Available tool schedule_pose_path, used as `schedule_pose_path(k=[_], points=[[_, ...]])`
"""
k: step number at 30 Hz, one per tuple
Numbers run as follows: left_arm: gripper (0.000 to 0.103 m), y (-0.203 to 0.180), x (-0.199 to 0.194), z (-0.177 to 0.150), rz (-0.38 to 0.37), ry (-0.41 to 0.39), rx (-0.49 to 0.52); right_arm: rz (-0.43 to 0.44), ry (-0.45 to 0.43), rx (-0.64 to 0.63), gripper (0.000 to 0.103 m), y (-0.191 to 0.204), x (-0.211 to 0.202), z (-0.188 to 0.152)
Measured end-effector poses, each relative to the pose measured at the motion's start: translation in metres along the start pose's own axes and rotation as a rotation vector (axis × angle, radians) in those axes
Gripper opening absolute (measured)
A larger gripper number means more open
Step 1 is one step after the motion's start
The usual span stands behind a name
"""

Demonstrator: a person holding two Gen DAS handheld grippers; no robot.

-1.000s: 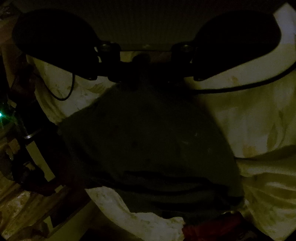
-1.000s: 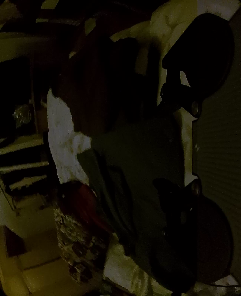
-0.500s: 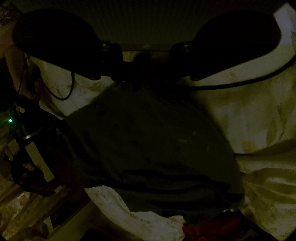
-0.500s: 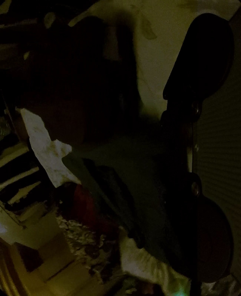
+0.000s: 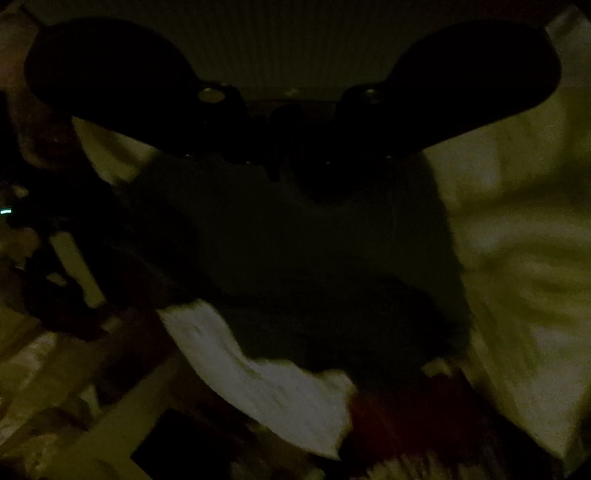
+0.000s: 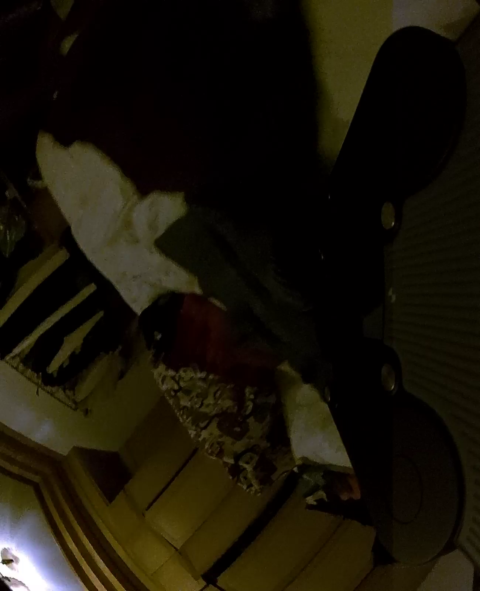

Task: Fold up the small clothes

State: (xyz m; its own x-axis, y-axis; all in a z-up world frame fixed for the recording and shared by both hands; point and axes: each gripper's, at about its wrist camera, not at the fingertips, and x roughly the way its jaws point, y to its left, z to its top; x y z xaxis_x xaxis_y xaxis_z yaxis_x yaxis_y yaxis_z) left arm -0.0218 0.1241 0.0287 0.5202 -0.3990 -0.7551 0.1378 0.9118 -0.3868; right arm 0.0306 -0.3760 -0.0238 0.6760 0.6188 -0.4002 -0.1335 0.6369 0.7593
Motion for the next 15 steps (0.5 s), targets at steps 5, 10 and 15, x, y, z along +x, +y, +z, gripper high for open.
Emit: schedule_pose_path(k=[5,10,15], points=[[0.009,0.011,0.006,0.049,0.000,-0.080,-0.048,0.012,-0.013,0.002,0.012,0.011,0.046,0.048],[0.009,0.032,0.021,0.104,0.095,-0.153,-0.082,-0.024,-0.028,-0.011,0.011,0.019,0.103,0.094],[0.009,0.059,0.047,0.161,0.169,-0.187,-0.152,-0.054,-0.056,0.034,0.011,0.015,0.154,0.133]])
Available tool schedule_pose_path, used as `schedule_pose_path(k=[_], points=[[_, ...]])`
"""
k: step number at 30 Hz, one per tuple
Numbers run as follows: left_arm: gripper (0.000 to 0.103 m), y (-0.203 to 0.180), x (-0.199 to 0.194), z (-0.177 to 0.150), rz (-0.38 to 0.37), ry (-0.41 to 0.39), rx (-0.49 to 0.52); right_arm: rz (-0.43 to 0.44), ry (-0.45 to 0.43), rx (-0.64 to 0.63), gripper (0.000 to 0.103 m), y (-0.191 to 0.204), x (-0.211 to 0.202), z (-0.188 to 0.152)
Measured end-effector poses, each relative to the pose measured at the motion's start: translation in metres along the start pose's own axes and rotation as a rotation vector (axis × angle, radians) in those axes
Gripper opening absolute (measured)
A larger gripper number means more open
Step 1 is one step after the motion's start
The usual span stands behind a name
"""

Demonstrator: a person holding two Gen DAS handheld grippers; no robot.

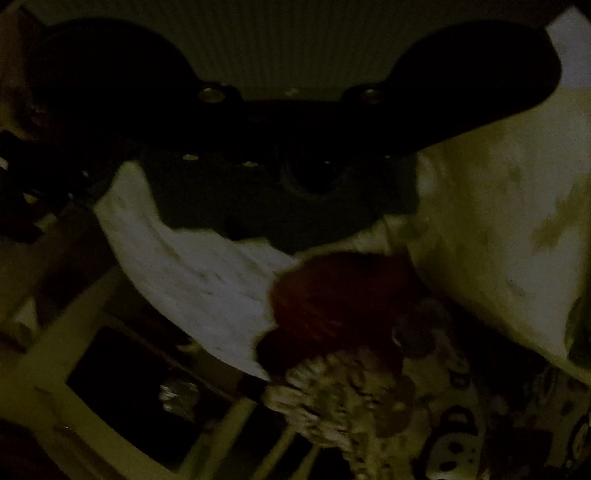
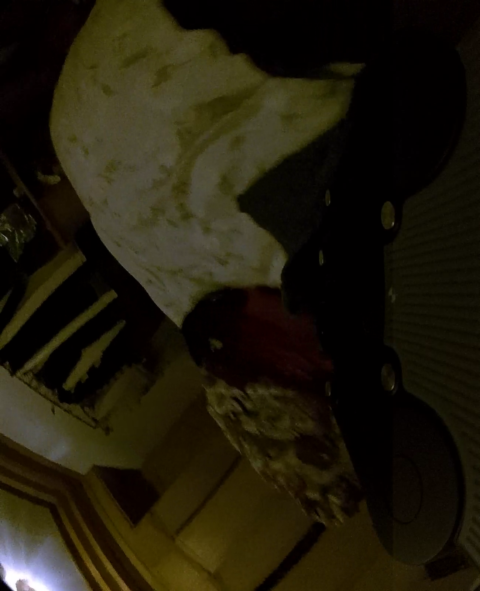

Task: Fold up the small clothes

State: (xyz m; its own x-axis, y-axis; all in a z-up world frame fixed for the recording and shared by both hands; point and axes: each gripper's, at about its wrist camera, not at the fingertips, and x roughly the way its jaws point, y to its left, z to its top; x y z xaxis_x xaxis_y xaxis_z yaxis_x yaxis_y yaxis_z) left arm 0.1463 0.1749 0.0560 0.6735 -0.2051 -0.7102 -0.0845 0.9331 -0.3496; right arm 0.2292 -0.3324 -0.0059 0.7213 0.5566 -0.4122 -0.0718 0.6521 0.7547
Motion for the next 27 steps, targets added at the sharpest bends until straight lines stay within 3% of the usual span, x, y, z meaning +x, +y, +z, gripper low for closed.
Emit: schedule_pose_path(k=[6,12,22,27], points=[[0.009,0.021,0.078,0.040,0.081,0.043,-0.068,-0.073,-0.009,0.047,0.011,-0.014,0.066,0.030],[0.009,0.035,0.140,0.046,0.157,0.085,-0.068,-0.155,0.024,0.029,0.010,-0.034,0.123,0.033],[0.010,0.031,0.177,0.049,0.226,0.055,-0.017,-0.207,0.008,-0.063,0.010,-0.045,0.162,0.037],[0.013,0.024,0.201,0.034,0.300,0.101,0.080,-0.286,0.031,-0.168,0.011,-0.044,0.180,0.027]])
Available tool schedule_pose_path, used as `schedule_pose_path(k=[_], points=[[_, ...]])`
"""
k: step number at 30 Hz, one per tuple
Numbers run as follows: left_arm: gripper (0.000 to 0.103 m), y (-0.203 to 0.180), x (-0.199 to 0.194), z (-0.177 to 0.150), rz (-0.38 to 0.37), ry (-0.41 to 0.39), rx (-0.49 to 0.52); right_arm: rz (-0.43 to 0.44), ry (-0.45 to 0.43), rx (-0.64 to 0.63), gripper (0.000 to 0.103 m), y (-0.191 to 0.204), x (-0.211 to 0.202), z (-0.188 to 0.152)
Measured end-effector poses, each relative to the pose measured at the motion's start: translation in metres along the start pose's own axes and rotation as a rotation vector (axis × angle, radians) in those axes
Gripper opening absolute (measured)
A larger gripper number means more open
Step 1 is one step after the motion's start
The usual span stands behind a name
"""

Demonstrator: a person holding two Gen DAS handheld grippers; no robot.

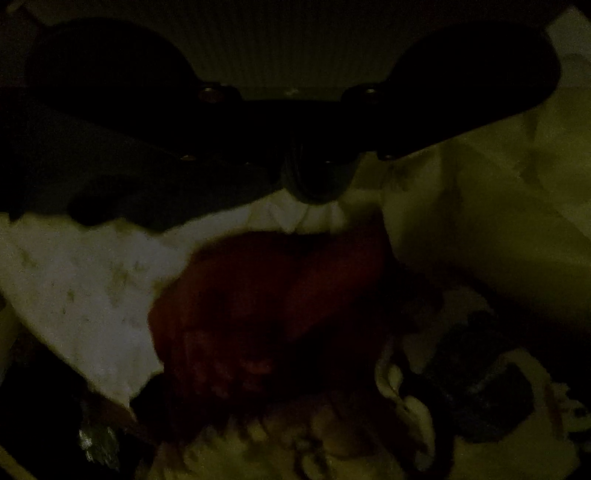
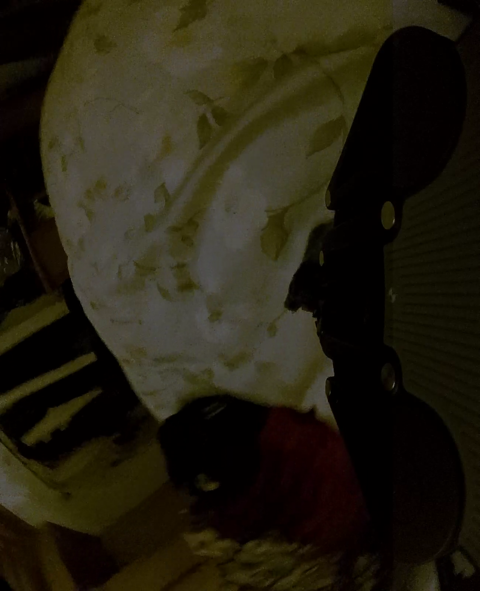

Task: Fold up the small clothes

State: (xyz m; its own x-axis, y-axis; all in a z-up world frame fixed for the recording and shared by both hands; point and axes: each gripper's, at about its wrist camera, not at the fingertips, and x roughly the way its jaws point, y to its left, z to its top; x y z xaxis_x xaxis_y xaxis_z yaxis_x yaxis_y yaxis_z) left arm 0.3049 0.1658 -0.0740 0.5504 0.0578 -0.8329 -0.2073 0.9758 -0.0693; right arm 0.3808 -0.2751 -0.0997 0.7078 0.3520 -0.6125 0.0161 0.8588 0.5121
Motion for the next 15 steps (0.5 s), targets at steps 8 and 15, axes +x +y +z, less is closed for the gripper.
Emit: schedule_pose_path(k=[8,15], points=[[0.015,-0.006,0.002,-0.003,0.035,-0.001,0.040,-0.057,-0.021,-0.098,0.030,0.011,0.006,-0.013],[0.050,-0.010,0.002,-0.004,0.016,-0.007,0.060,-0.044,-0.036,-0.130,0.103,0.020,0.006,-0.015]])
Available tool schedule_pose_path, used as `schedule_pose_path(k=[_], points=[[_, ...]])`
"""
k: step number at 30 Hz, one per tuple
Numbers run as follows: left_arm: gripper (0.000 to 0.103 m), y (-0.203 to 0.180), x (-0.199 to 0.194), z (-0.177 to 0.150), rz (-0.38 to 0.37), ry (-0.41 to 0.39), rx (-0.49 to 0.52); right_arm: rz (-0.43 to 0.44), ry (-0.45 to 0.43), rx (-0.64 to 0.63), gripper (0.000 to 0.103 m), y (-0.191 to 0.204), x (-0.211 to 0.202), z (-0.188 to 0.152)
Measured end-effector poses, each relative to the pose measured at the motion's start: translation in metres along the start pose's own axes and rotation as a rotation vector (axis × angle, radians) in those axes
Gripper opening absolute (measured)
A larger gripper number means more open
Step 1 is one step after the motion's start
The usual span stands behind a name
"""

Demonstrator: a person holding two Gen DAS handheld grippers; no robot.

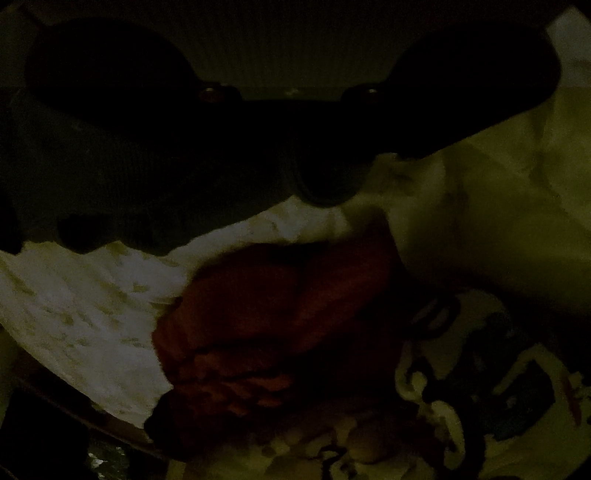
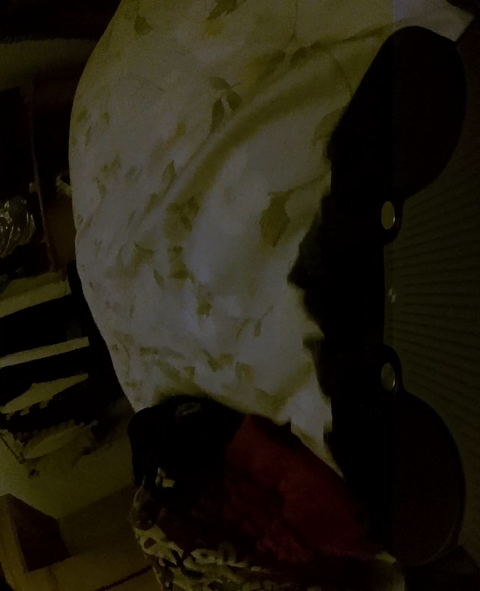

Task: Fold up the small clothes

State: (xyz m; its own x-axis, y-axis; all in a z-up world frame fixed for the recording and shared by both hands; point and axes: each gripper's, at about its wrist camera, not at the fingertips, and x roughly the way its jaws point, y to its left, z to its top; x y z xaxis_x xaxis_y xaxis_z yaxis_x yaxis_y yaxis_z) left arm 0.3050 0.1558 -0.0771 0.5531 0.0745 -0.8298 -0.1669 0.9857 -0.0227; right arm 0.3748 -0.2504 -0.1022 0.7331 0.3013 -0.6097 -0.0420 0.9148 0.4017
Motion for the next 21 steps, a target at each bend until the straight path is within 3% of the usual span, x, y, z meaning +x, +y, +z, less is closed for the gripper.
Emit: schedule_pose_path(k=[1,2,4,8,13,15,21], points=[[0.085,-0.001,-0.001,-0.001,-0.003,-0.006,0.009,-0.008,-0.009,-0.014,0.103,0.003,-0.001,-0.001],[0.103,-0.004,-0.002,-0.002,0.020,-0.023,0.025,-0.027,-0.012,-0.042,0.103,0.008,-0.002,-0.001],[0.103,-0.008,-0.006,-0.005,0.057,-0.083,0.076,-0.061,-0.019,-0.103,0.103,0.017,-0.004,-0.002],[0.103,-0.005,-0.016,-0.002,0.006,-0.092,0.068,-0.080,-0.108,-0.186,0.103,0.035,-0.025,-0.001],[0.103,-0.009,-0.046,0.000,0.070,-0.154,0.154,-0.187,-0.121,-0.335,0.103,0.058,-0.047,-0.003],[0.103,-0.008,-0.059,0.001,0.060,-0.147,0.163,-0.209,-0.119,-0.388,0.103,0.065,-0.058,-0.006],[0.103,0.009,-0.084,-0.002,0.043,-0.100,0.198,-0.152,-0.139,-0.462,0.103,0.091,-0.106,-0.022]])
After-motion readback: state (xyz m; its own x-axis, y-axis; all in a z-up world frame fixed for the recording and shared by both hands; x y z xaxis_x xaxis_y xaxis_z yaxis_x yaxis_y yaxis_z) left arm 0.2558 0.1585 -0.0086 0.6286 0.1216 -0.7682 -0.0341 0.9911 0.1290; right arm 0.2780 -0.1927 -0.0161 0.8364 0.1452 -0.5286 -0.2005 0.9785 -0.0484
